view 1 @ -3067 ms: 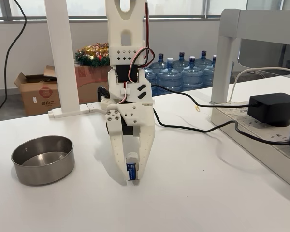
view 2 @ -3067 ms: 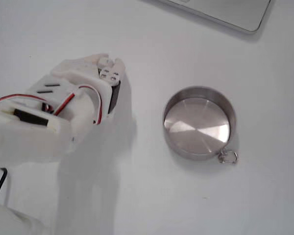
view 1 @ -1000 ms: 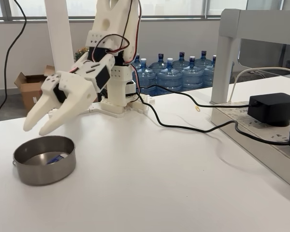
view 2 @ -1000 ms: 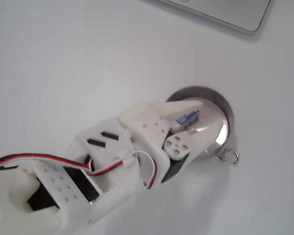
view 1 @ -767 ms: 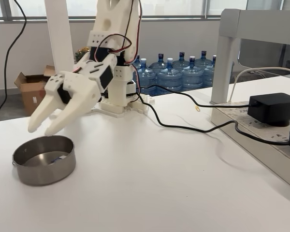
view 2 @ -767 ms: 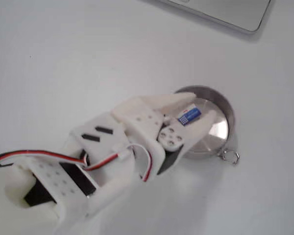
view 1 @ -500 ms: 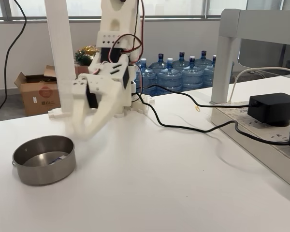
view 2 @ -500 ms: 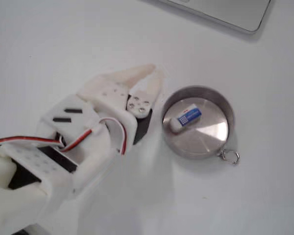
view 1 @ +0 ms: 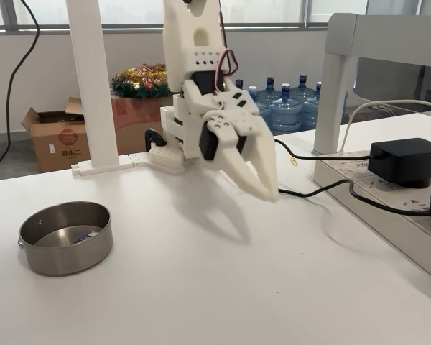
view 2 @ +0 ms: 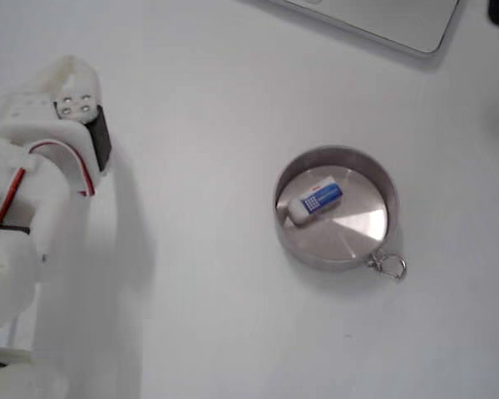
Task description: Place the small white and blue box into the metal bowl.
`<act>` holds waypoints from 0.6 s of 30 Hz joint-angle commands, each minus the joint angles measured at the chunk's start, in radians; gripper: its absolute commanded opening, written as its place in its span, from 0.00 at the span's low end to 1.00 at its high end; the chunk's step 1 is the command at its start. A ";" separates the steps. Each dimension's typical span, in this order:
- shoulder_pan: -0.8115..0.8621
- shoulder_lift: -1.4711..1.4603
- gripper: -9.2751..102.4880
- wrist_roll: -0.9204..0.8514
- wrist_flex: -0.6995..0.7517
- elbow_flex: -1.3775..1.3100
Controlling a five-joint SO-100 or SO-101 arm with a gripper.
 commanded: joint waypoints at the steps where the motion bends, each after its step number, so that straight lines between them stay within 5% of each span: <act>1: -0.078 0.017 0.05 -0.133 -0.018 -0.023; 13: -0.098 0.528 0.05 -1.230 0.003 0.284; 18: -0.160 0.815 0.05 -1.393 0.302 0.322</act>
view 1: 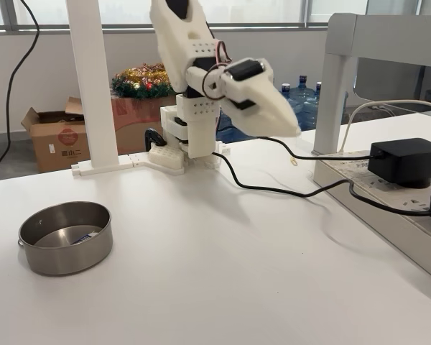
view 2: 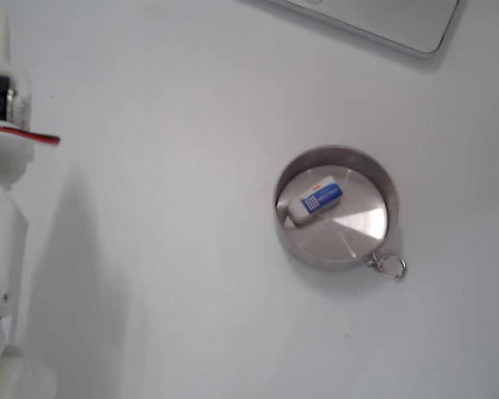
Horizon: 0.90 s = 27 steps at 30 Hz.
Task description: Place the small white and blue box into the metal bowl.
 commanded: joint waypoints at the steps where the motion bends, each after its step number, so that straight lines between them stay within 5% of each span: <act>1: -0.028 0.282 0.05 -0.094 0.284 0.051; 9: -0.029 0.815 0.05 -0.104 1.126 0.071; 13: -0.029 0.953 0.05 -0.104 1.393 0.071; 27: -0.029 0.946 0.05 -0.091 1.473 0.071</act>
